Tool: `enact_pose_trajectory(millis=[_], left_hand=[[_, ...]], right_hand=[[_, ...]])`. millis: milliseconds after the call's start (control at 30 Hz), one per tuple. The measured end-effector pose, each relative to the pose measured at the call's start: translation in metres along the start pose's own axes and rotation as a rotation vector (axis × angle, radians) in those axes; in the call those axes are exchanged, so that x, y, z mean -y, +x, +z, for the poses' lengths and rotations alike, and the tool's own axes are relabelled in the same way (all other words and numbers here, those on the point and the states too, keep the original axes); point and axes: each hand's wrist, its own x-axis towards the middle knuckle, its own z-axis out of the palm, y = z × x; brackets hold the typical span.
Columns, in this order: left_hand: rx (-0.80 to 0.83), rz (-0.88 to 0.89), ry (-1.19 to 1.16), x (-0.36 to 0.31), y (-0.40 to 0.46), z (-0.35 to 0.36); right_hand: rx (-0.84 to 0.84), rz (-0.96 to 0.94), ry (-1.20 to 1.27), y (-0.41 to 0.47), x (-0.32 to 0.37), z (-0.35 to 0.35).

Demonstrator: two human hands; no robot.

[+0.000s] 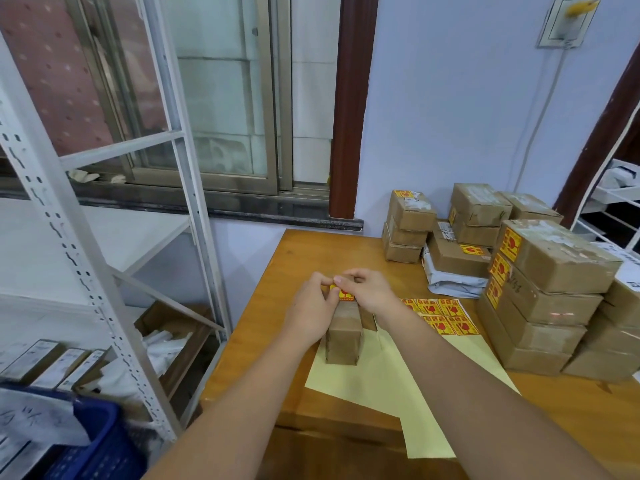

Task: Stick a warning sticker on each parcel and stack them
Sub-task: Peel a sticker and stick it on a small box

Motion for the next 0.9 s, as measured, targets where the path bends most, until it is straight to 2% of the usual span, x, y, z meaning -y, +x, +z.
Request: enact_pose_trajectory(millis=[300,433,633,767,900], left_hand=[[-0.031,-0.003,-0.077,0.002,-0.002,0.006],[-0.010,0.028,-0.001,0.003,-0.003,0.006],[-0.008,-0.003,0.073,0.000,-0.007,0.003],[0.010,-0.017,0.048,0.002,-0.005,0.004],[0.007,-0.034,0.042,0.000,-0.006,0.004]], right_hand=[[0.018,0.039,0.117,0.004,-0.008,-0.004],[0.064,0.019,0.135,0.002,-0.009,-0.007],[0.182,0.112,0.332,-0.001,-0.022,-0.010],[0.273,0.114,0.541,-0.007,-0.036,-0.014],[0.359,0.086,0.597,-0.013,-0.042,-0.014]])
